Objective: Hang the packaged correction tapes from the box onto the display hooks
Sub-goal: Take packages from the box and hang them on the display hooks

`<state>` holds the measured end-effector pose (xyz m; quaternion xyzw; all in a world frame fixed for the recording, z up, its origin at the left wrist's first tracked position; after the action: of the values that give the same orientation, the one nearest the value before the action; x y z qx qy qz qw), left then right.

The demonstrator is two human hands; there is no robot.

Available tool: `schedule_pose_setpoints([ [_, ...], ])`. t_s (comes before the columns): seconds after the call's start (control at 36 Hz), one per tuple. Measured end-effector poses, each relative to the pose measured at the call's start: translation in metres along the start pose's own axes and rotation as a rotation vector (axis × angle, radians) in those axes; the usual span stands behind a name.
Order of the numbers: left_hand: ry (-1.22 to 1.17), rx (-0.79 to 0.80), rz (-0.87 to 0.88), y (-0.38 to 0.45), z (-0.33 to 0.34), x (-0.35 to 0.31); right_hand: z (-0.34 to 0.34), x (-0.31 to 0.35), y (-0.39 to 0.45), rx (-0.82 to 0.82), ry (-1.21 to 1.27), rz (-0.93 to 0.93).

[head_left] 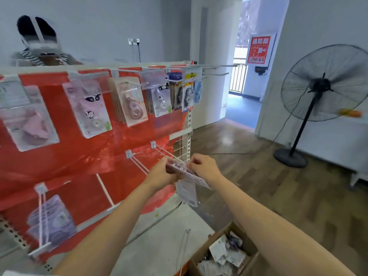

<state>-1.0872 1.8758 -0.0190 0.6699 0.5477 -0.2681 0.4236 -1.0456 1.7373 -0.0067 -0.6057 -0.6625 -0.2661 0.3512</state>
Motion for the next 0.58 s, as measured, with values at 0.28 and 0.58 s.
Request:
schedule_pose_setpoints([
  [0.28,0.292,-0.085,-0.139,-0.018,-0.049,0.025,-0.010,0.005,0.008,0.100,0.401,0.115],
  [0.58,-0.366,-0.272,-0.311,-0.050,-0.054,0.052,0.015,0.008,0.010,0.213,0.919,0.275],
])
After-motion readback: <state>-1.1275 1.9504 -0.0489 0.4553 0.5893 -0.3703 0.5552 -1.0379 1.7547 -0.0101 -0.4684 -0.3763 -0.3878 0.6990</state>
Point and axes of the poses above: each hand's wrist, its own y-axis towards the middle knuckle, its own z-axis out of the palm, x = y × z, the point moved 9 cm from there along y, towards the middle knuckle, and after that the axes turned 14 degrees about z, right-handed, at the moved point
